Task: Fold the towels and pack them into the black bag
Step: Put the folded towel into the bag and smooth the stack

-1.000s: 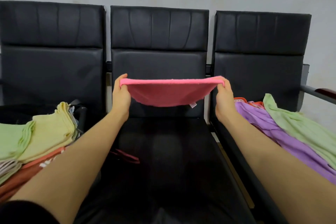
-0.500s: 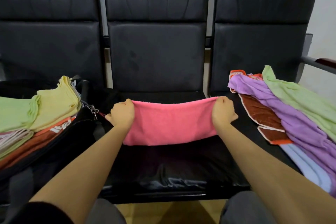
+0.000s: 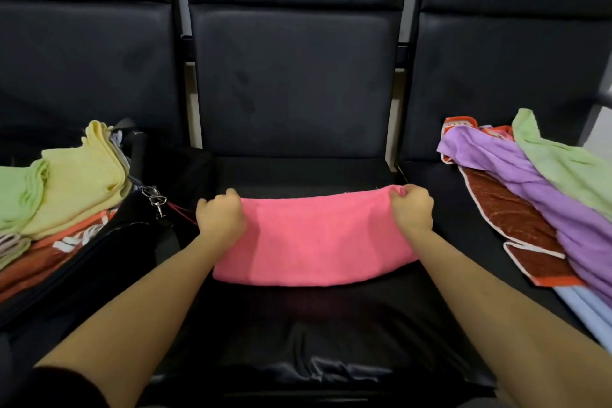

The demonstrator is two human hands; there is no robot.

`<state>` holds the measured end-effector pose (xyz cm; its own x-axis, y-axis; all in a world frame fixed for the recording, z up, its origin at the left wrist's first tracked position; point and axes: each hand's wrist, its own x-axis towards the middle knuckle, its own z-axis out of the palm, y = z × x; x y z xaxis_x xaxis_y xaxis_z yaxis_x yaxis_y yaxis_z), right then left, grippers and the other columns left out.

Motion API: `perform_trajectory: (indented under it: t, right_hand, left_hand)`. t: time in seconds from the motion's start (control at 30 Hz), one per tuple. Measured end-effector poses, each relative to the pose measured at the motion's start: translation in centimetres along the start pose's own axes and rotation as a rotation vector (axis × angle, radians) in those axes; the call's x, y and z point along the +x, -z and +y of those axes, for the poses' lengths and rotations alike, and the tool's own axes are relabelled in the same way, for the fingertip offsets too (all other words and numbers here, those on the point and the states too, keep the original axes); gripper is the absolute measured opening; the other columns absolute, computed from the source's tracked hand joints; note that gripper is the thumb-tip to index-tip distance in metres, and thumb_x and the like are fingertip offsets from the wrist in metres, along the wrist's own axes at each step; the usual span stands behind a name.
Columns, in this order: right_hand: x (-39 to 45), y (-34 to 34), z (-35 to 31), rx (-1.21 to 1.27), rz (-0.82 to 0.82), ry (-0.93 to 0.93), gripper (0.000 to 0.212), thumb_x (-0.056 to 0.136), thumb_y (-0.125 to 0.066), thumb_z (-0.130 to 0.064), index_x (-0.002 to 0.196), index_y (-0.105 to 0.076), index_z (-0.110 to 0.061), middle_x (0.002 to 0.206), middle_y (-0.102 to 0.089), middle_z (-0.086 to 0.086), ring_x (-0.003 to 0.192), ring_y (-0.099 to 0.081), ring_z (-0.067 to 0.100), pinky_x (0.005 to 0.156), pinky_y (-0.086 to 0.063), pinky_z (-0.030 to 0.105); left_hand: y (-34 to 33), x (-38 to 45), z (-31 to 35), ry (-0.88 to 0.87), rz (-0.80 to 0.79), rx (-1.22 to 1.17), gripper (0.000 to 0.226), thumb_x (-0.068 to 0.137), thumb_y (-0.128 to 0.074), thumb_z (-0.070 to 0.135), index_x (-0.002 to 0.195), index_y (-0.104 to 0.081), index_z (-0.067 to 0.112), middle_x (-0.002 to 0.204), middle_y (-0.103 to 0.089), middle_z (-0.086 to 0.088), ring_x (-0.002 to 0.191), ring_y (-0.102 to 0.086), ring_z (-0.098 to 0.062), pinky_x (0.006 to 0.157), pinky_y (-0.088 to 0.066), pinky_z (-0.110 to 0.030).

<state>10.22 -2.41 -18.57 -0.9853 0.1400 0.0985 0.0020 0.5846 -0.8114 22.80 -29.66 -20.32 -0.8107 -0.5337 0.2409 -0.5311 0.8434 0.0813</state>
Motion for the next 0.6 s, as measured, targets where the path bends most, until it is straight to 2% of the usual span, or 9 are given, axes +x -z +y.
perform_trajectory:
  t: [0.17, 0.23, 0.3, 0.4, 0.47, 0.57, 0.6]
  right_hand:
    - [2.2, -1.6, -0.2, -0.114, 0.03, 0.069, 0.026, 0.097, -0.044, -0.02, 0.076, -0.052, -0.009, 0.086, -0.053, 0.008, 0.079, -0.049, 0.027, 0.068, -0.036, 0.033]
    - [2.8, -2.4, 0.0, -0.167, 0.024, 0.104, 0.025, 0.099, -0.043, -0.022, 0.088, -0.057, -0.005, 0.088, -0.053, 0.008, 0.082, -0.048, 0.026, 0.07, -0.037, 0.033]
    - [3.1, -3.1, 0.5, -0.236, 0.033, 0.155, 0.024, 0.098, -0.044, -0.021, 0.095, -0.059, -0.003, 0.095, -0.059, 0.011, 0.09, -0.055, 0.03, 0.074, -0.04, 0.036]
    - [3.1, -4.2, 1.5, -0.507, 0.09, 0.303, 0.02, 0.094, -0.047, -0.011, 0.11, -0.06, -0.006, 0.113, -0.057, 0.013, 0.105, -0.052, 0.032, 0.087, -0.036, 0.04]
    - [2.5, -4.9, 1.9, -0.642, 0.15, 0.396, 0.032, 0.085, -0.053, 0.0, 0.116, -0.057, -0.006, 0.117, -0.052, 0.015, 0.103, -0.048, 0.034, 0.087, -0.034, 0.041]
    - [1.1, -5.7, 1.6, -0.647, 0.231, 0.548, 0.05, 0.064, -0.062, 0.008, 0.112, -0.059, -0.003, 0.119, -0.055, 0.017, 0.098, -0.053, 0.036, 0.085, -0.036, 0.042]
    - [0.5, -5.8, 1.3, -0.634, 0.207, 0.608, 0.052, 0.062, -0.063, 0.007, 0.113, -0.059, -0.004, 0.123, -0.054, 0.016, 0.101, -0.053, 0.035, 0.087, -0.035, 0.041]
  left_hand:
    - [-1.1, 2.8, 0.2, -0.05, 0.084, 0.046, 0.013, 0.08, -0.045, 0.002, 0.091, -0.051, 0.003, 0.087, -0.067, -0.014, 0.083, -0.062, -0.034, 0.079, -0.032, -0.036]
    - [-1.7, 3.5, 0.6, -0.045, 0.053, 0.115, 0.015, 0.083, -0.044, 0.004, 0.096, -0.051, 0.005, 0.093, -0.067, -0.011, 0.09, -0.061, -0.031, 0.082, -0.033, -0.036]
    - [-2.5, 3.7, 0.8, -0.043, -0.008, 0.186, 0.019, 0.086, -0.044, 0.007, 0.104, -0.05, 0.009, 0.104, -0.065, -0.008, 0.098, -0.06, -0.027, 0.087, -0.035, -0.034]
    - [-3.6, 3.5, 1.0, -0.063, -0.038, 0.256, 0.026, 0.089, -0.042, 0.009, 0.115, -0.045, 0.01, 0.114, -0.06, -0.007, 0.104, -0.059, -0.023, 0.091, -0.038, -0.032]
    - [-3.8, 3.2, 1.2, -0.046, 0.011, 0.231, 0.028, 0.089, -0.039, 0.008, 0.117, -0.044, 0.008, 0.116, -0.056, -0.01, 0.104, -0.057, -0.027, 0.089, -0.039, -0.033]
    - [-3.4, 2.2, 1.5, 0.012, 0.12, 0.162, 0.038, 0.082, -0.043, 0.007, 0.12, -0.046, 0.002, 0.113, -0.052, -0.016, 0.098, -0.052, -0.032, 0.083, -0.039, -0.038]
    - [-3.2, 1.6, 1.7, 0.004, 0.165, 0.152, 0.041, 0.079, -0.045, 0.006, 0.119, -0.049, 0.001, 0.111, -0.052, -0.017, 0.096, -0.051, -0.033, 0.081, -0.04, -0.039]
